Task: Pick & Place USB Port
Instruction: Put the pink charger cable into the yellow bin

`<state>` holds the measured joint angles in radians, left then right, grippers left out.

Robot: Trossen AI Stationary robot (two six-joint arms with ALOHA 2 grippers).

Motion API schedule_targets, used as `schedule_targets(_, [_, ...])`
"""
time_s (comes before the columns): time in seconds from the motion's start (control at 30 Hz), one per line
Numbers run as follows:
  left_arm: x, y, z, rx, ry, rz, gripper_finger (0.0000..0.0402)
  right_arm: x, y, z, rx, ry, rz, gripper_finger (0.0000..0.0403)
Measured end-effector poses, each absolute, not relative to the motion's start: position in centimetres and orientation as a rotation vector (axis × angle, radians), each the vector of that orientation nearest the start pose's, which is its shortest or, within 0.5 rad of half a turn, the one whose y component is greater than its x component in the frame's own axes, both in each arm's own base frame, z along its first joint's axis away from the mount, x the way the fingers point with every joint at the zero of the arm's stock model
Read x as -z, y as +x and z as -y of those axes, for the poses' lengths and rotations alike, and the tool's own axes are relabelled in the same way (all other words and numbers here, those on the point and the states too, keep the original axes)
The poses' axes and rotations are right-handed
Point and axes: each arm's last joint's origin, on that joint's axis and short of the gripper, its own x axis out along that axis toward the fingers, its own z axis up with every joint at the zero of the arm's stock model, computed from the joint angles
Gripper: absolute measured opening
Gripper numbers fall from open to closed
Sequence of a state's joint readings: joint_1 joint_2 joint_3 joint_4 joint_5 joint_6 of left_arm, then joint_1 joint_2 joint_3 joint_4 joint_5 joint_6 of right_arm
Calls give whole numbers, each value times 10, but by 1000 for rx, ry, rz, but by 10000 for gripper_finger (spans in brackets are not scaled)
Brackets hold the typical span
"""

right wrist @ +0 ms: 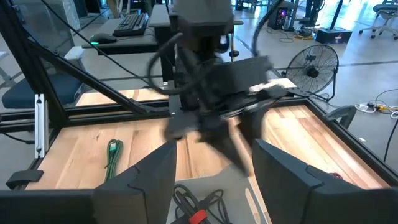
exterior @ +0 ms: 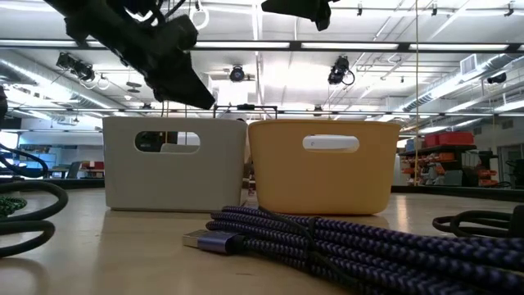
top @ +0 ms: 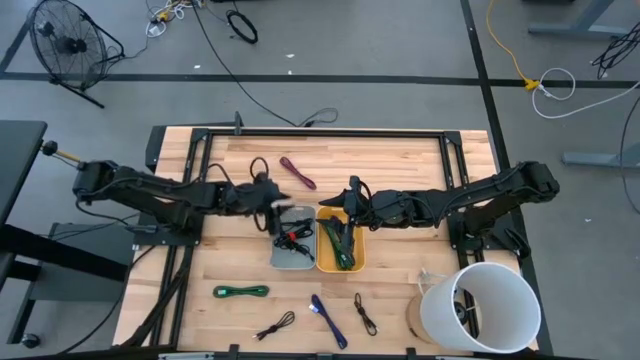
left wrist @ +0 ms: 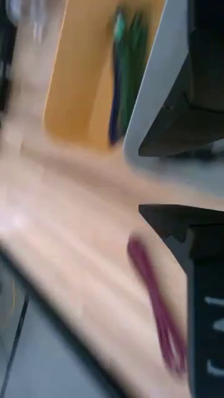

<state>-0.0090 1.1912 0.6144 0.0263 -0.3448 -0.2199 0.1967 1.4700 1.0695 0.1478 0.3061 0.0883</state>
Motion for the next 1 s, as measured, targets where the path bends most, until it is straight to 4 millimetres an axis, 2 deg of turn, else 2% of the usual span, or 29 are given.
schedule_targets(0.2, [-216, 237, -45, -541, -95, -511, 138, -302, 330, -57, 120, 25, -240, 210])
schedule_targets(0.53, [-215, 220, -101, -663, -130, -530, 138, -302, 330, -56, 121, 23, -240, 210])
schedule_targets(0.8, [-216, 204, -131, -822, -211, -500, 138, -302, 330, -56, 123, 23, -240, 210])
schedule_targets(1.0, [-216, 198, -141, -851, -175, -510, 138, -302, 330, -56, 122, 14, -240, 210])
